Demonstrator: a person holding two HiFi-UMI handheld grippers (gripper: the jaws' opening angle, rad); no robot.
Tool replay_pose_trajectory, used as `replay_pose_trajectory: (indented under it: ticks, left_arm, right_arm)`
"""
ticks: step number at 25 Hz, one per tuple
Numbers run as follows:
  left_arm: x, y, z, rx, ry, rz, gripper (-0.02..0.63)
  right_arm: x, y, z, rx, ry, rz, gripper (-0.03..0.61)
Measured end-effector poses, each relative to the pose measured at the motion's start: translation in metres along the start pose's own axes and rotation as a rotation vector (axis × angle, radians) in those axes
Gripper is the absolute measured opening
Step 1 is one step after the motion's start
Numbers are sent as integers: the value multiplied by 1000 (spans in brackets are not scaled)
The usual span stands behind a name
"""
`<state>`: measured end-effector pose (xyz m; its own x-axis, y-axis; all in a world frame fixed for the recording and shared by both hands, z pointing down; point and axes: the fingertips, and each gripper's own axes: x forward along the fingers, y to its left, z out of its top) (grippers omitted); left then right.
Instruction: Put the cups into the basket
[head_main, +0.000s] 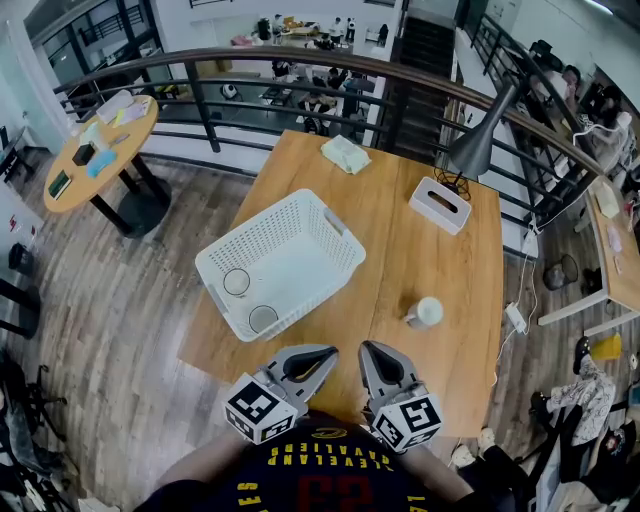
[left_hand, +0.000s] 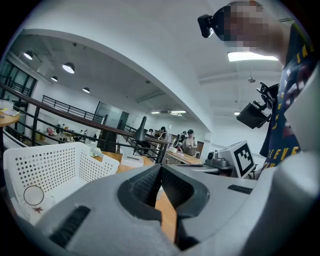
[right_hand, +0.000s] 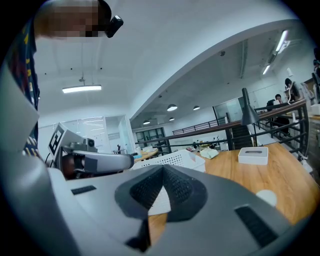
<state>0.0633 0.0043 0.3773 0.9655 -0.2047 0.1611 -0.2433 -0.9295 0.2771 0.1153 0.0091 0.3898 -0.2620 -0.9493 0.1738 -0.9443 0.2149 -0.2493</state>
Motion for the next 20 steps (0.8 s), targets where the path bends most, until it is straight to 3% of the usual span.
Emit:
replay_pose_trajectory:
  ticks: [12,20]
  left_arm:
    - [4,-8,-7,-11,0,-39,12]
    - [8,-5,-10,16,54,-132,12]
  right_arm:
    - [-11,-4,-14,40,6,-42,13]
    - [-22,-8,-17,84,-17,-178,12]
